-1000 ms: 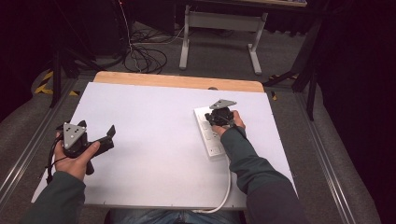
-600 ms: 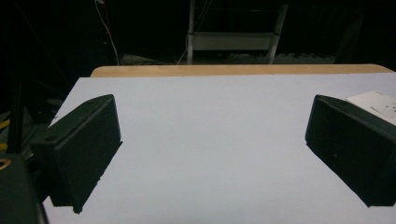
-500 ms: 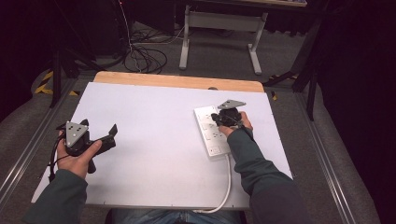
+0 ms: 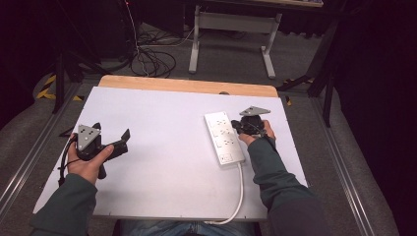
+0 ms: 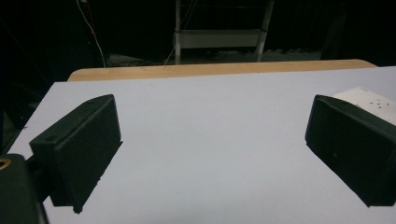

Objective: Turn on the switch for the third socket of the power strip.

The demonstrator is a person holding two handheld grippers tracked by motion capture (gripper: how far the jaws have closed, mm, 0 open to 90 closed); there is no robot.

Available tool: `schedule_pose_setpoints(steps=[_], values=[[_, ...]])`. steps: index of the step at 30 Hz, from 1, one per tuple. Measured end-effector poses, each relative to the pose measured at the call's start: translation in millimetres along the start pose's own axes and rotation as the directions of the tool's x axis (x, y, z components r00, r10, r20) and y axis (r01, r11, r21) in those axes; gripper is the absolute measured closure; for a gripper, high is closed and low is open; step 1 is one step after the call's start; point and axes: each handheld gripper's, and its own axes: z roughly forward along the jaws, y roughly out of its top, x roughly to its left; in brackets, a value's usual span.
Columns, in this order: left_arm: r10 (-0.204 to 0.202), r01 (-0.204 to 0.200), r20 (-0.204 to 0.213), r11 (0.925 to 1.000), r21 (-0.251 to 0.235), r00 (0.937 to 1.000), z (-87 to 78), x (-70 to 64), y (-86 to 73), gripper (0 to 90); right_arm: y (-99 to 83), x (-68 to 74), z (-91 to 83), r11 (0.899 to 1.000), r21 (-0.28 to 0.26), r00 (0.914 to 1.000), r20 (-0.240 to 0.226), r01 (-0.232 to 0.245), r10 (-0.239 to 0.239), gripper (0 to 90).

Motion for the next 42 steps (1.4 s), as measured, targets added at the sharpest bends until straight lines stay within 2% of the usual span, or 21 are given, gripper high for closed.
schedule_pose_setpoints(steps=[10,24,32,42], values=[[-0.005,0.005,-0.001,1.0,0.002,1.0,1.6,0.1,0.2,4.0,-2.9,-4.4,-10.7,1.0,-0.018,0.9999,-0.004,-0.014,0.014,90.0],[0.01,-0.01,0.039,0.9999,0.007,0.9992,14.1,-8.1,3.5,4.1,-12.2,-8.8,-28.3,0.999,-0.035,0.9992,0.018,-0.035,0.036,90.0],[0.012,-0.012,0.044,0.9999,0.008,0.999,15.9,-9.2,3.8,4.1,-16.3,-8.1,-37.6,0.998,-0.046,0.9988,0.009,-0.047,0.047,90.0],[0.007,-0.007,0.037,0.9999,0.008,0.9993,13.8,-8.0,3.3,4.1,-18.5,-3.4,-48.3,0.997,-0.071,0.9993,-0.016,-0.035,0.033,90.0]])
